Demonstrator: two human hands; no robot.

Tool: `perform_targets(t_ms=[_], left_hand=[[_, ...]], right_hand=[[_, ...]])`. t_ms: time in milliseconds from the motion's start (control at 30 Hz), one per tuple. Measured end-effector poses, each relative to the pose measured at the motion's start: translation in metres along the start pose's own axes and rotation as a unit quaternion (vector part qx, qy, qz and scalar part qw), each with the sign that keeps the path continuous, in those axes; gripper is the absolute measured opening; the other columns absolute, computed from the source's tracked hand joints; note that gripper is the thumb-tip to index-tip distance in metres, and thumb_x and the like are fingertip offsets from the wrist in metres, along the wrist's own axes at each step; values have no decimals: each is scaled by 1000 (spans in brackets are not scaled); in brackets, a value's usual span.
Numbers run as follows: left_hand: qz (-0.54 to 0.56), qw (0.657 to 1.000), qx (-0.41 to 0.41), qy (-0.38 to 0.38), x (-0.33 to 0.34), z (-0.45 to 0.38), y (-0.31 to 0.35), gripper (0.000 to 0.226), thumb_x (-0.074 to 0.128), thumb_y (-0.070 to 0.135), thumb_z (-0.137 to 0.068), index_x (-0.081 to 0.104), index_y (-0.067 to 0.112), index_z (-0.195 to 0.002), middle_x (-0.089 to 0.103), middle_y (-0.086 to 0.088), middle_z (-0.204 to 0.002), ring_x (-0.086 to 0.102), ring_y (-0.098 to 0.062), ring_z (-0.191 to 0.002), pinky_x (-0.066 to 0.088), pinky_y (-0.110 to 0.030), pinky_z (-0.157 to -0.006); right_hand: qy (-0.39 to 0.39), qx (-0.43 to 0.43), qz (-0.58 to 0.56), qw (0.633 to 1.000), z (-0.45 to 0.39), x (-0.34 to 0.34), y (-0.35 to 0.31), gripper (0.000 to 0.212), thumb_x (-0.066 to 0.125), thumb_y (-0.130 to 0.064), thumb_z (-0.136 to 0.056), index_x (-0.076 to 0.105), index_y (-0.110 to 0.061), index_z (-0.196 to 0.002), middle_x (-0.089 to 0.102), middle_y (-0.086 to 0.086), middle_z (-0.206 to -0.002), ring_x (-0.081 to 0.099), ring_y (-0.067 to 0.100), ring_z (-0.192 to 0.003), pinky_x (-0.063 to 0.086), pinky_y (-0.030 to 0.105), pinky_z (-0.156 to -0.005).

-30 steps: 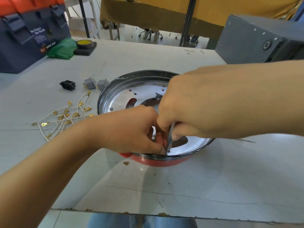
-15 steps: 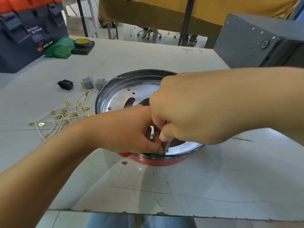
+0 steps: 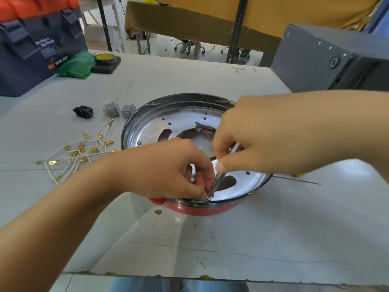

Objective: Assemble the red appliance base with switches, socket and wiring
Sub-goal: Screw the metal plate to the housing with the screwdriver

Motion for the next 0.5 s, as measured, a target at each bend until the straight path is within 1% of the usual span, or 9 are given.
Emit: perform_targets(t_ms=[33,100,133,167,233,267,333,433,500], left_hand=[[9,1000,0,-2,0,0,0,16,68,18,-82,65,30,-73,53,15,-45,42,-6,-38,40,-15,-41],[27,1000,-6,7,-2,0,-1,10,65,18,-85,66,27,-82,54,21,-46,41,-3,-37,39,-11,-39],[32,999,-9,18,-3,0,-2,9,63,18,-86,66,26,-84,54,23,-46,43,-2,-37,38,-9,-39],[28,999,-11,34,-5,1,-2,11,61,17,-88,66,26,-85,55,25,-47,45,0,-38,36,-7,-39],[3,997,-12,77,-10,2,-1,12,57,19,-89,65,27,-84,57,27,-50,50,2,-41,34,-4,-39],[-12,994,-9,105,-14,3,0,11,57,22,-88,65,28,-84,59,26,-54,54,3,-45,35,-3,-41],[-66,985,-1,161,-22,7,4,10,56,33,-83,65,31,-85,61,22,-66,58,3,-61,41,-8,-52],[-182,964,4,194,-25,13,9,34,45,58,-77,64,35,-93,58,19,-85,54,2,-82,48,-23,-71],[-222,956,22,192,-19,16,18,56,32,74,-76,63,35,-101,57,20,-99,51,2,-93,49,-29,-80]], right_hand=[[8,-16,-52,998,6,-5,0,34,40,-55,-70,67,-36,-77,68,-8,-71,61,8,-65,53,25,-66],[3,-35,-153,988,20,-11,10,34,41,-57,-72,66,-34,-75,64,-8,-56,54,4,-47,47,14,-53],[9,-30,-211,977,25,-13,18,32,43,-56,-75,66,-34,-77,63,-8,-52,49,2,-41,46,14,-52],[30,-22,-266,963,27,-17,27,29,44,-54,-78,65,-34,-79,64,-6,-52,48,2,-39,47,16,-51],[73,-9,-335,939,28,-14,46,25,44,-48,-88,62,-32,-83,70,0,-59,51,7,-42,49,24,-53],[79,-2,-367,927,27,-9,52,24,42,-44,-92,59,-30,-83,72,2,-64,54,9,-44,51,27,-55],[84,10,-418,904,24,-1,60,19,39,-38,-97,52,-25,-89,74,3,-75,60,12,-52,55,31,-59],[117,3,-431,895,18,4,65,12,45,-28,-97,52,-21,-91,75,-8,-88,67,5,-71,51,17,-60],[134,-4,-423,896,11,10,67,6,51,-23,-95,55,-21,-92,73,-13,-91,66,0,-77,52,16,-66]])
Point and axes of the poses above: each hand's wrist, its own z-axis away from the middle knuckle, its own x-axis out of the palm, y = z × x, the point moved 9 cm from there along -z, towards the middle knuckle
